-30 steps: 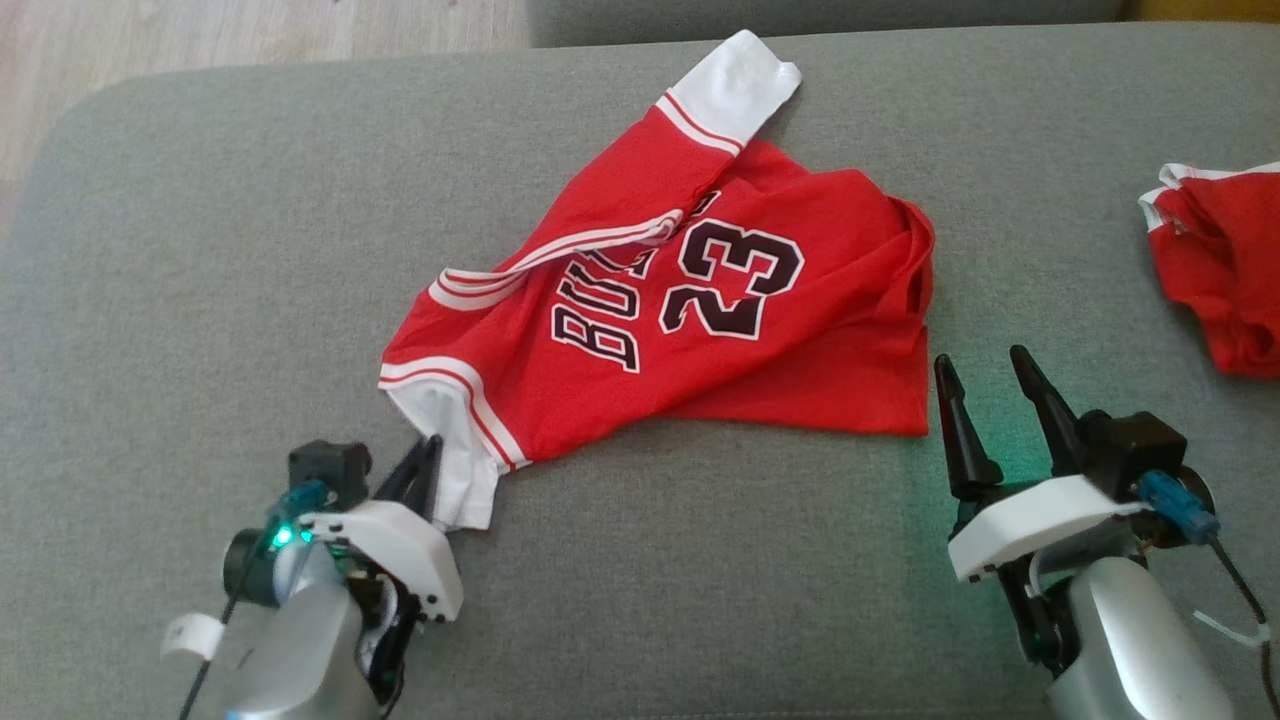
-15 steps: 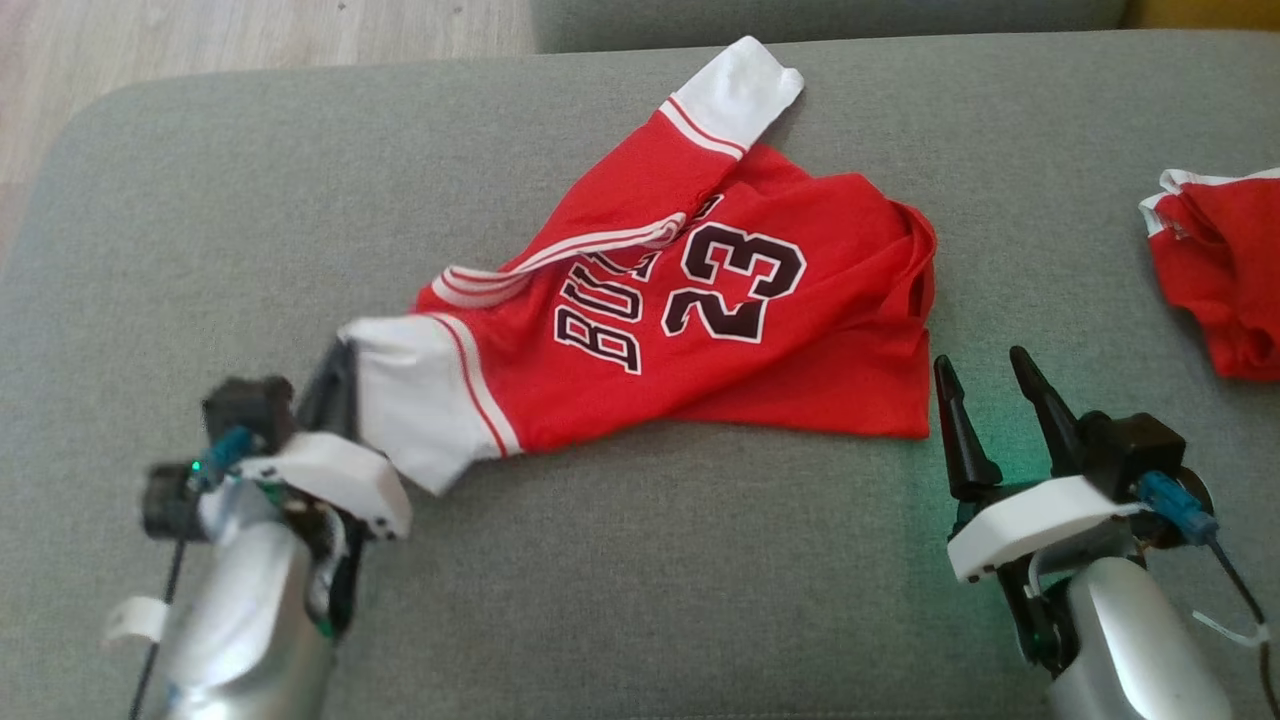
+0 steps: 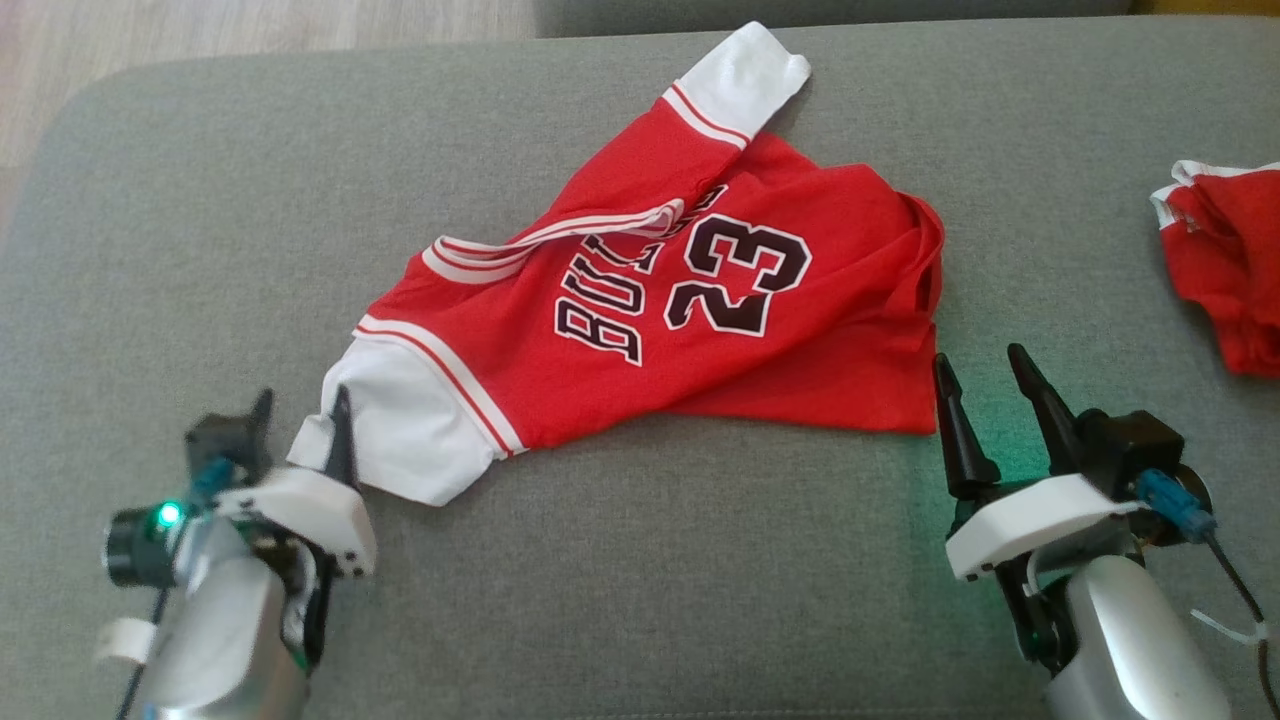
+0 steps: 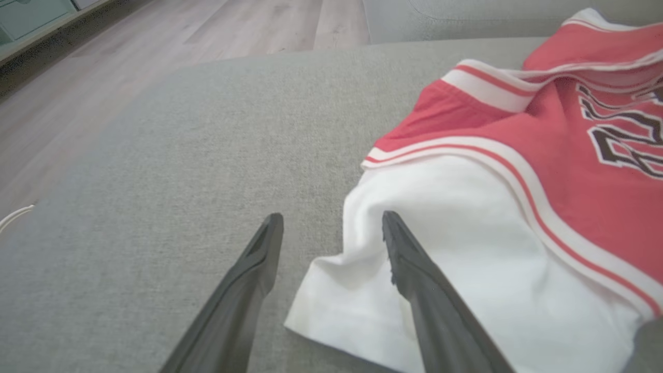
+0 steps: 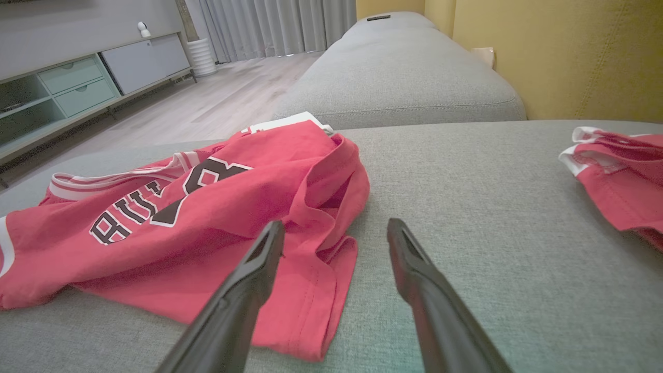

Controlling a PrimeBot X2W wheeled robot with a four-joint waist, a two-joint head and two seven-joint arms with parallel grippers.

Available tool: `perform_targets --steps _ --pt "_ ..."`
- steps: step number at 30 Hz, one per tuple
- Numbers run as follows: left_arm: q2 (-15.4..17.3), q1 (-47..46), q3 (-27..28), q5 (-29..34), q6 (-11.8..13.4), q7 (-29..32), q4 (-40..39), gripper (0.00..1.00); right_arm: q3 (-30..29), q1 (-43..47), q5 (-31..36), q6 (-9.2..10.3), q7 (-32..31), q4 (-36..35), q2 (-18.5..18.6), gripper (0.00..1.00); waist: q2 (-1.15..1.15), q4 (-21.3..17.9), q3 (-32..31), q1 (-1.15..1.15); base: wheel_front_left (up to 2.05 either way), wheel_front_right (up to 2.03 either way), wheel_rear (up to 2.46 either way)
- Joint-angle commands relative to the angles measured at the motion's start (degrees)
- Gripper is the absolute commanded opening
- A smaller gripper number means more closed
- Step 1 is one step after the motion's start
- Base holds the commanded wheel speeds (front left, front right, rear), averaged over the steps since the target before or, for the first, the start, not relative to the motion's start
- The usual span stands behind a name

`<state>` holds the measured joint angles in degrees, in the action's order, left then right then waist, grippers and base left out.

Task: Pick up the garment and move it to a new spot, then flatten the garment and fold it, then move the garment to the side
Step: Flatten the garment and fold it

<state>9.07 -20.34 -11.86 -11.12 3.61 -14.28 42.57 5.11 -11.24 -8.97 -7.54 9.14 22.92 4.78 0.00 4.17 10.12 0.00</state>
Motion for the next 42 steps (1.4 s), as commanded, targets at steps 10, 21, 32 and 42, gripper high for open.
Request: perform_targets --steps 10,21,32,42 --pt "0.64 5.52 7.21 -0.71 0.24 -0.71 -14.66 1.00 0.33 -1.60 0.25 0.05 0.83 -1.52 -0.18 1.00 0.00 0.72 -1.01 0.00 0.00 0.00 0.00" --pt "1.23 3.35 3.31 1.90 -3.32 -0.07 -5.51 1.00 1.25 -2.58 0.12 0.05 0.89 -1.45 -0.43 1.00 0.00 -0.43 -0.17 0.00 0.00 0.00 0.00" --pt "2.75 -1.00 2.19 3.98 0.05 1.63 4.19 1.00 0.85 -2.83 -0.01 0.05 1.51 -0.92 -0.38 1.00 0.00 -1.86 0.90 0.00 0.00 0.00 0.00" --pt "2.69 -3.53 0.26 3.04 -4.17 2.14 9.27 0.00 0.31 -3.05 0.17 0.05 1.69 -0.46 -0.53 1.00 0.00 -0.96 0.66 0.00 0.00 0.00 0.00"
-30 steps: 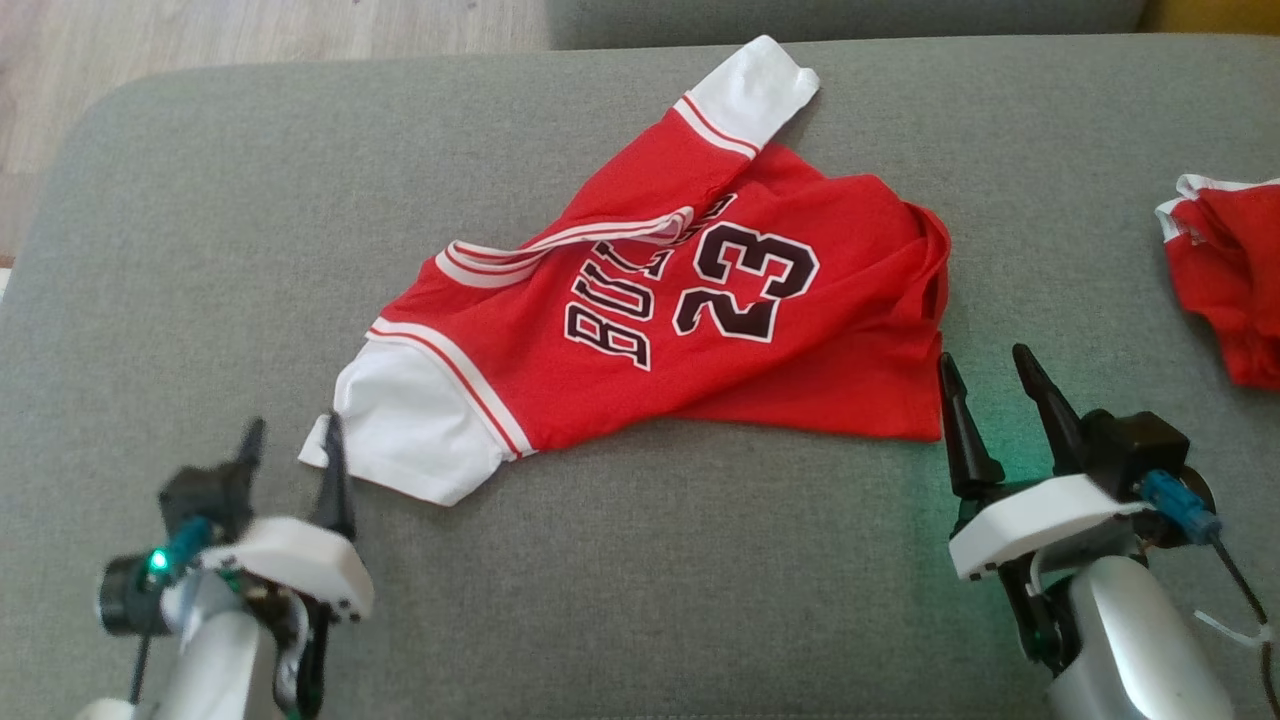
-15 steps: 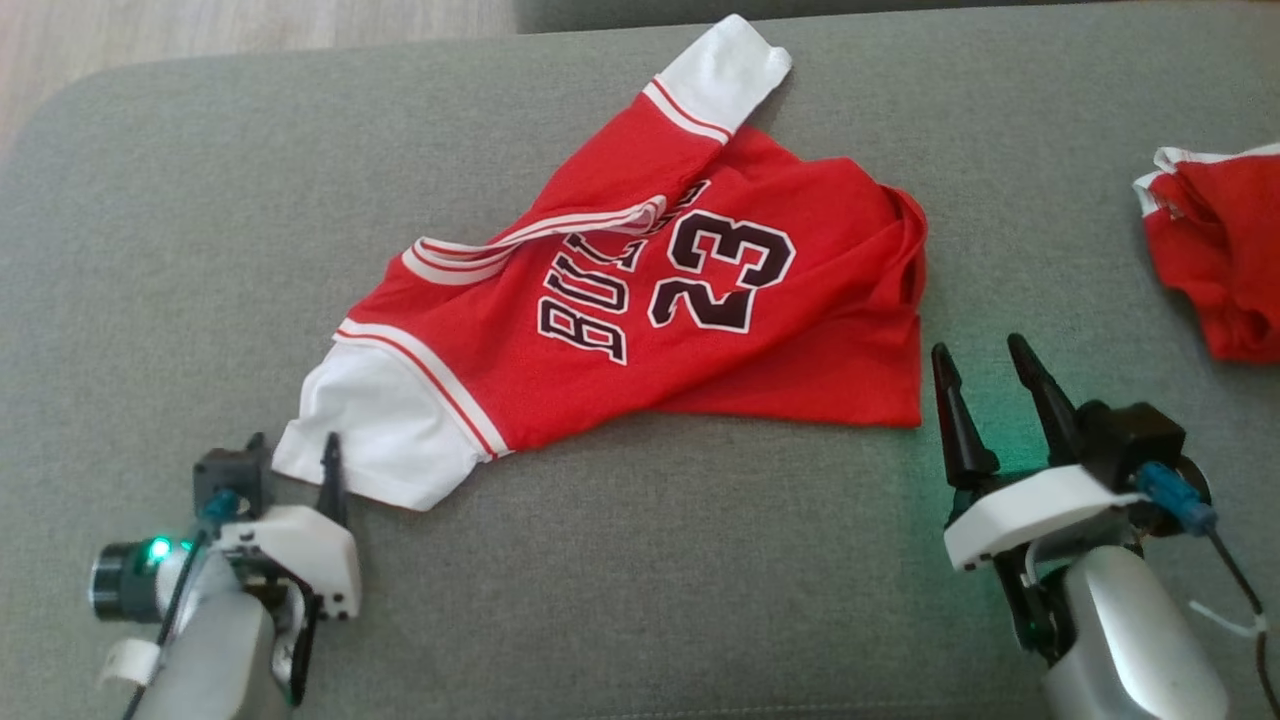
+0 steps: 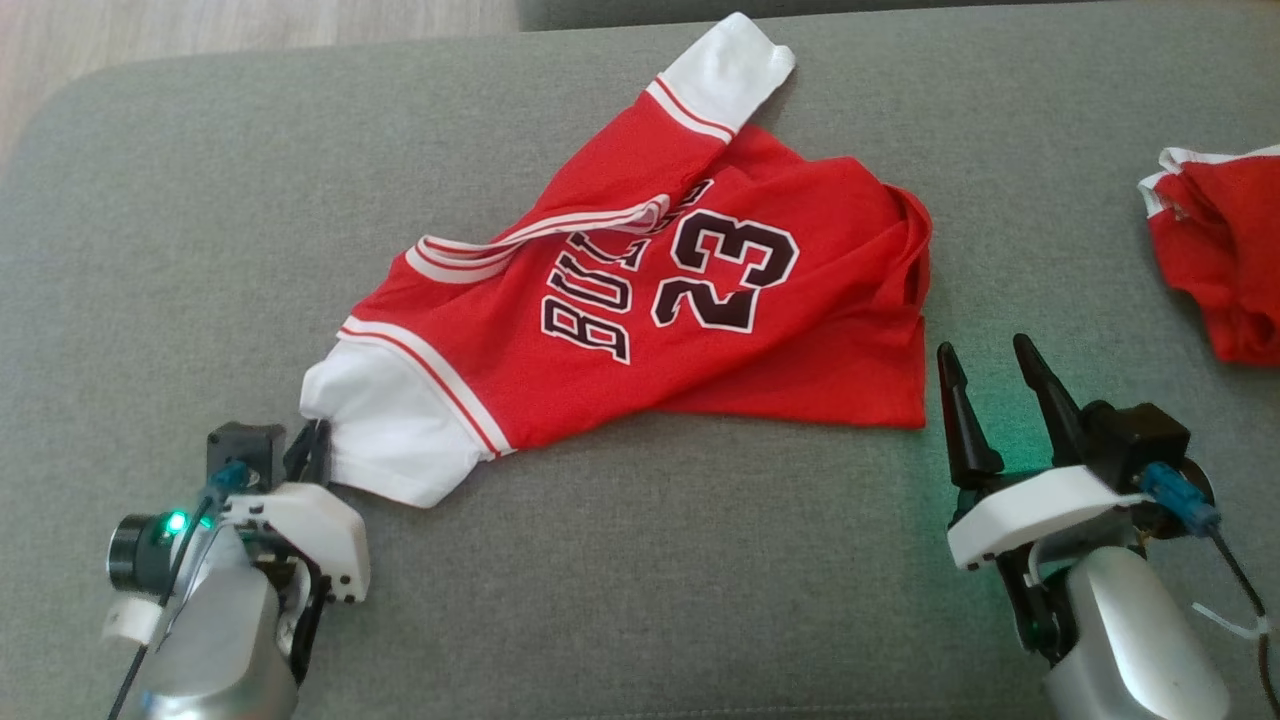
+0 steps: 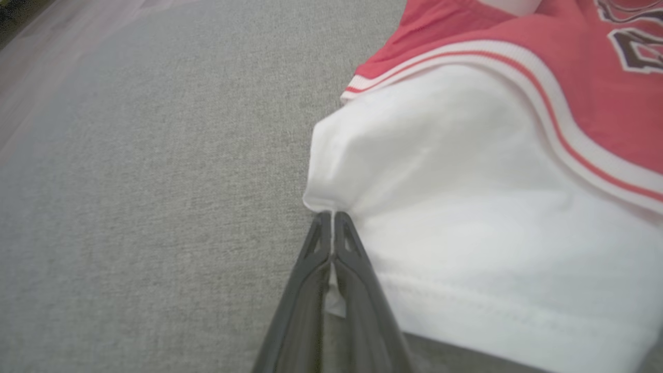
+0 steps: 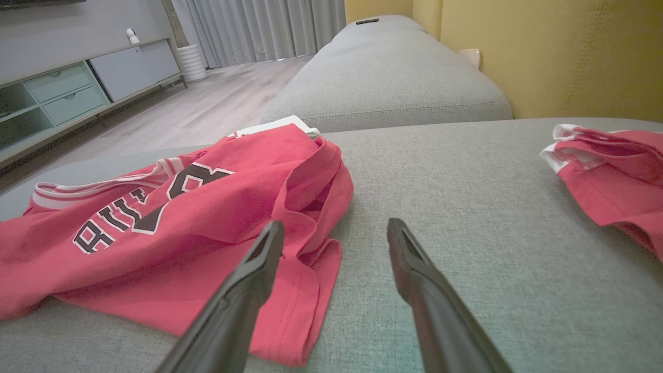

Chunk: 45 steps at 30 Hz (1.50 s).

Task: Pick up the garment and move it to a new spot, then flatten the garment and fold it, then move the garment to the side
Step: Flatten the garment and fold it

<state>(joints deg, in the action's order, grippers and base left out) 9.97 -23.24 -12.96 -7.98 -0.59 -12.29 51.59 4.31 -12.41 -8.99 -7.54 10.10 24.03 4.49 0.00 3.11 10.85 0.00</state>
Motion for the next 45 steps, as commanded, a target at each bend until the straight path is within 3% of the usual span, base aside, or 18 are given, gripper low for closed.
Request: perform_targets --steps 1,6,16,25,32,33,34,35,40,45 --pt "1.79 -0.91 1.47 -0.27 0.06 -0.43 -0.06 0.00 1.03 -1.85 0.21 0.05 0.72 -1.52 -0.25 1.00 0.00 0.28 -0.21 0.00 0.00 0.00 0.00" --pt "1.36 -1.14 2.60 -1.16 0.90 -2.49 -5.59 0.00 0.67 -1.41 0.25 0.05 0.36 -0.99 -0.34 1.00 0.00 1.28 -1.08 0.00 0.00 0.00 0.00" --pt "-0.35 5.40 5.12 -0.24 2.34 -2.69 -29.50 0.00 -0.44 -0.14 -0.20 0.05 -6.38 3.69 -0.99 1.00 0.00 3.58 -2.30 0.00 0.00 0.00 0.00" --pt "-1.57 7.88 5.49 0.99 1.93 -2.70 -34.62 0.00 -1.50 -1.11 -2.94 0.05 -9.61 9.11 -1.54 1.00 0.00 4.37 -2.01 0.00 0.00 0.00 0.00" --pt "-2.13 8.05 5.85 1.68 1.22 -2.70 -34.97 0.00 1.41 -2.48 -7.60 0.05 -10.78 12.85 -1.59 1.00 0.00 4.67 -1.55 0.00 0.00 0.00 0.00" --pt "-2.15 8.02 5.91 1.79 1.12 -2.70 -34.84 0.00 2.20 -2.64 -8.07 0.05 -10.96 13.18 -1.59 0.96 0.00 4.68 -1.53 0.00 0.00 0.00 0.00" --pt "-2.17 7.98 5.98 1.89 1.03 -2.71 -34.68 0.00 2.82 -2.80 -8.09 0.05 -10.86 13.39 -1.60 0.05 0.00 4.65 -1.51 0.00 0.00 0.00 0.00" --pt "-2.18 7.94 6.07 1.98 0.96 -2.71 -34.56 0.00 3.27 -2.92 -8.08 0.05 -10.70 13.56 -1.60 0.00 0.00 4.60 -1.51 0.00 0.00 0.00 0.00" --pt "-1.95 7.79 7.05 2.01 0.67 -2.71 -33.93 0.00 5.47 -3.40 -8.92 0.05 -9.47 12.36 -1.60 0.00 0.00 3.91 -2.09 0.00 0.00 0.00 0.00" --pt "-2.55 7.42 9.52 -0.36 -0.47 -2.71 -34.77 0.00 10.12 -4.25 -11.63 0.05 -6.12 5.01 0.78 0.00 0.00 2.63 -3.26 0.00 0.00 0.00 0.00"
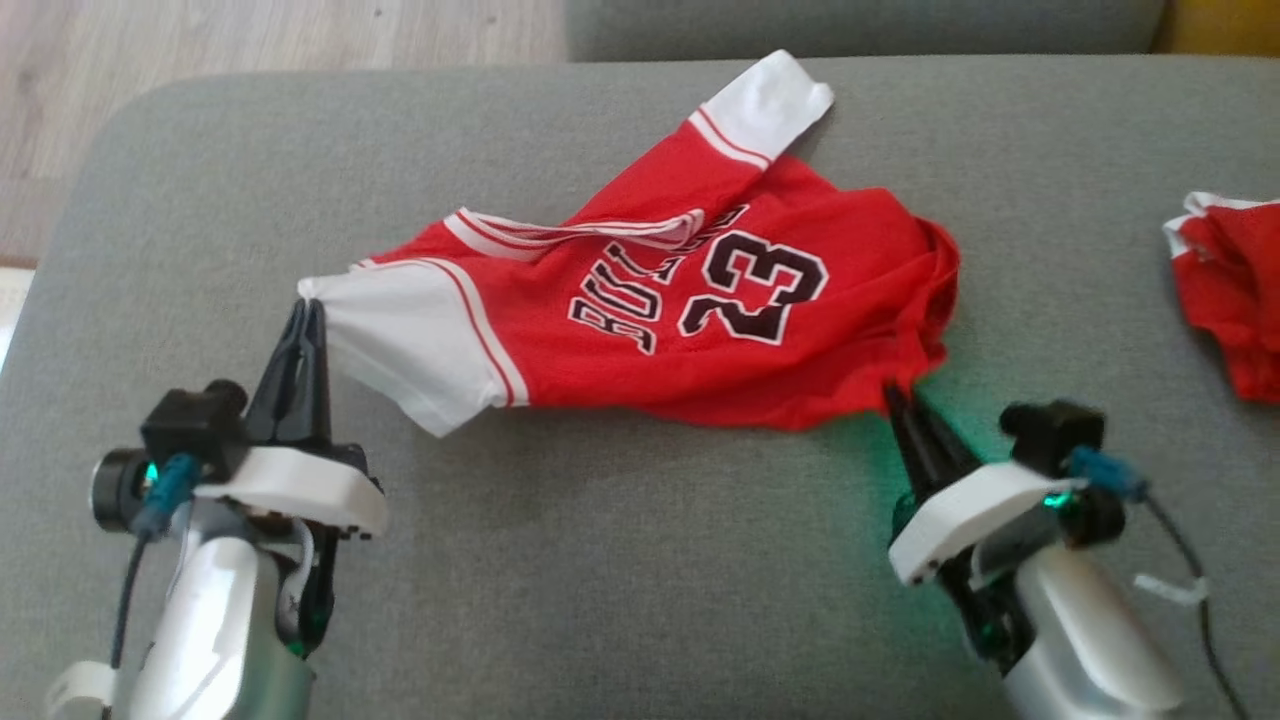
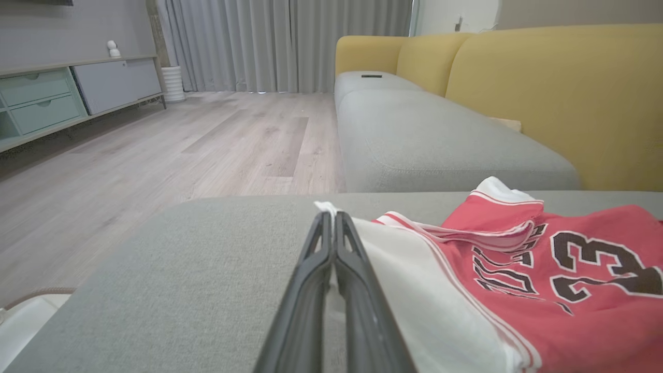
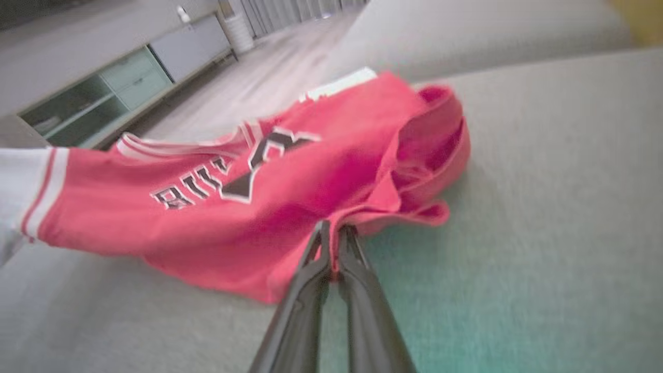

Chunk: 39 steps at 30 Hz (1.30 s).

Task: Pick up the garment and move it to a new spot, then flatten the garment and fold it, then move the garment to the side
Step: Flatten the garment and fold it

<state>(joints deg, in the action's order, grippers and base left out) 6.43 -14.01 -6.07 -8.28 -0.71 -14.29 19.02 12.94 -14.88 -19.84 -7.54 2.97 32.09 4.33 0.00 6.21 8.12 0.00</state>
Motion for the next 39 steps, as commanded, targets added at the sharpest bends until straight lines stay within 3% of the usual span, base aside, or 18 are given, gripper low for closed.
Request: perform_targets --steps 1,10,16,22,32,39 --pt "1.07 -2.04 2.97 -0.15 -0.61 -0.71 -2.54 0.00 2.13 -2.05 -1.54 0.05 1.45 -5.04 2.00 0.00 0.00 -0.76 -0.89 0.00 0.00 0.00 0.00" --pt "-0.46 -6.02 8.02 -5.47 -2.63 -0.71 -6.72 0.00 1.96 -7.50 -3.26 0.05 0.45 -21.88 11.50 0.00 0.00 -3.12 -4.56 0.00 0.00 0.00 0.00" --pt "-0.86 -13.06 8.89 -9.21 -3.88 -0.23 -9.82 0.00 1.35 -13.48 -3.10 0.05 -2.31 -29.79 15.67 0.00 0.00 -4.00 -7.73 0.00 0.00 0.00 0.00" --pt "-0.15 -20.78 9.77 -10.99 -3.38 1.96 -16.63 0.00 0.28 -18.18 -1.49 0.05 -6.29 -34.81 18.03 0.00 0.00 -4.95 -10.67 0.00 0.00 0.00 0.00" --pt "3.19 -24.20 12.45 -12.35 -0.32 11.73 -30.72 0.00 -7.30 -17.21 1.40 0.05 -18.50 -45.62 14.44 0.00 0.00 -6.56 -8.78 0.00 0.00 0.00 0.00" --pt "7.27 -33.41 10.44 -11.22 -1.90 16.40 -26.28 0.00 -8.28 -24.76 1.39 0.05 -20.72 -43.57 13.93 0.00 0.00 -7.45 3.49 0.00 0.00 0.00 0.00"
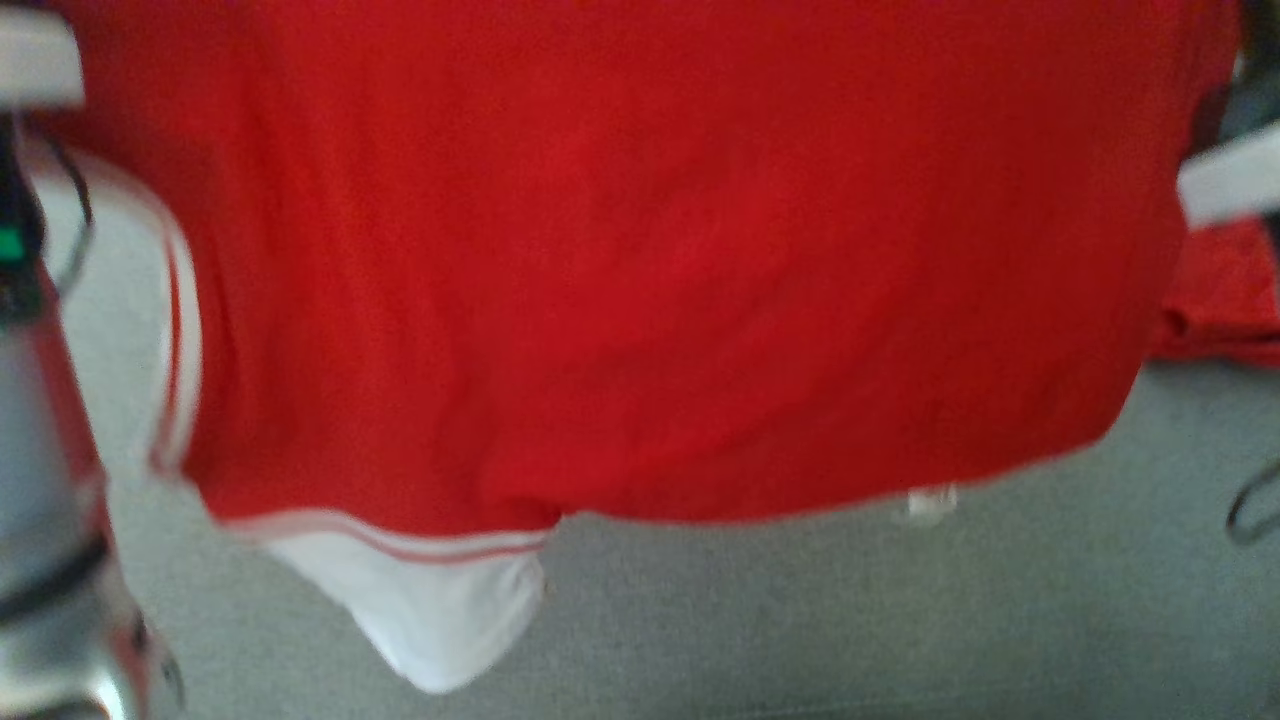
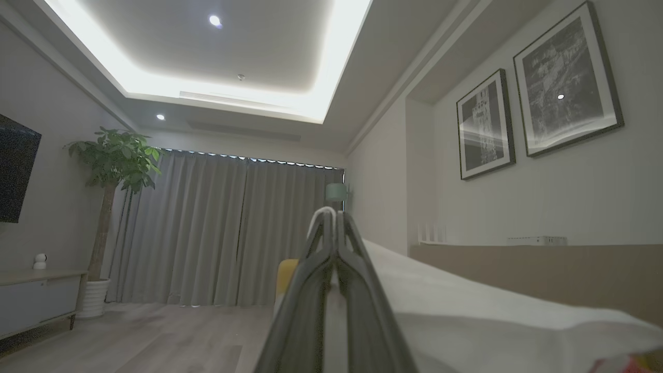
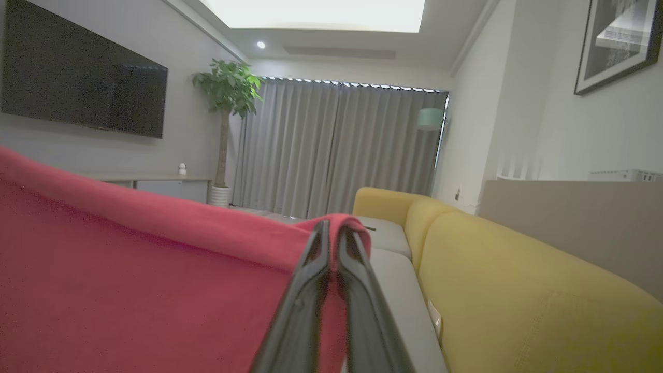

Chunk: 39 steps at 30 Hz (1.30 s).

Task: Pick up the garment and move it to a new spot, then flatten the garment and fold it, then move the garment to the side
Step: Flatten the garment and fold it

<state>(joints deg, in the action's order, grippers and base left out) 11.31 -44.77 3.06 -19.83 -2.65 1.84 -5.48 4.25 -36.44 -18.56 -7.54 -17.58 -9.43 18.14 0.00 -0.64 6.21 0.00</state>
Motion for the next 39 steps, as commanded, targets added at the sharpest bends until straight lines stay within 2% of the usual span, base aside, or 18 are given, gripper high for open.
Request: perform_targets --steps 1,3,5,9,13,18,24,26,31,34,39 --pt "2.99 -4.89 0.86 0.53 -0.44 0.17 0.18 0.00 1.58 -5.72 1.24 0.05 0.56 -0.44 1.39 0.00 0.00 -0.77 7.40 0.00 0.00 0.00 0.00" --pt "4.40 -10.12 -0.11 1.54 -1.33 -0.98 4.76 0.00 4.80 -11.28 4.98 0.05 3.34 4.39 4.95 0.00 0.00 -0.98 11.25 0.00 0.00 0.00 0.00" --pt "5.75 -16.25 -1.16 2.93 -1.94 -2.76 10.58 0.00 7.03 -17.52 6.38 0.05 6.19 11.26 6.23 0.00 0.00 -0.98 14.78 0.00 0.00 0.00 0.00" --pt "7.39 -29.55 -2.31 4.44 -2.58 -6.53 22.57 0.00 10.13 -31.63 8.13 0.05 13.09 25.76 5.76 0.00 0.00 -0.93 19.53 0.00 0.00 0.00 0.00" --pt "6.87 -41.93 -3.06 4.81 -2.61 -10.76 33.88 0.00 12.19 -42.49 9.74 0.05 19.22 38.06 5.94 0.00 0.00 0.68 21.48 0.00 0.00 0.00 0.00" --pt "6.54 -47.96 -6.07 6.87 -3.27 -14.71 44.55 0.00 12.07 -49.08 10.92 0.05 26.96 49.74 5.04 0.00 0.00 1.88 21.76 0.00 0.00 0.00 0.00" --pt "5.16 -43.61 -8.37 6.51 -4.21 -16.49 49.90 0.00 12.52 -46.25 9.09 0.05 30.66 58.36 3.62 0.00 0.00 2.88 20.72 0.00 0.00 0.00 0.00" --pt "4.49 -39.79 -9.60 6.26 -4.48 -16.71 50.74 0.00 15.27 -43.53 9.39 0.05 31.35 60.31 4.11 0.00 0.00 3.42 20.15 0.00 0.00 0.00 0.00" --pt "3.64 -27.90 -11.54 3.83 -4.78 -16.81 49.05 0.00 19.12 -34.81 3.91 0.05 32.03 64.19 3.80 0.00 0.00 4.51 17.85 0.00 0.00 0.00 0.00" --pt "4.37 -20.58 -15.43 2.78 -4.81 -16.82 47.51 0.00 23.79 -29.21 0.22 0.05 31.42 65.43 4.21 0.00 0.00 5.06 15.91 0.00 0.00 0.00 0.00" --pt "7.01 -9.28 -20.92 0.51 -4.82 -16.83 46.09 0.00 31.89 -20.45 -6.84 0.05 28.64 64.76 7.28 0.00 0.00 5.92 11.75 0.00 0.00 0.00 0.00"
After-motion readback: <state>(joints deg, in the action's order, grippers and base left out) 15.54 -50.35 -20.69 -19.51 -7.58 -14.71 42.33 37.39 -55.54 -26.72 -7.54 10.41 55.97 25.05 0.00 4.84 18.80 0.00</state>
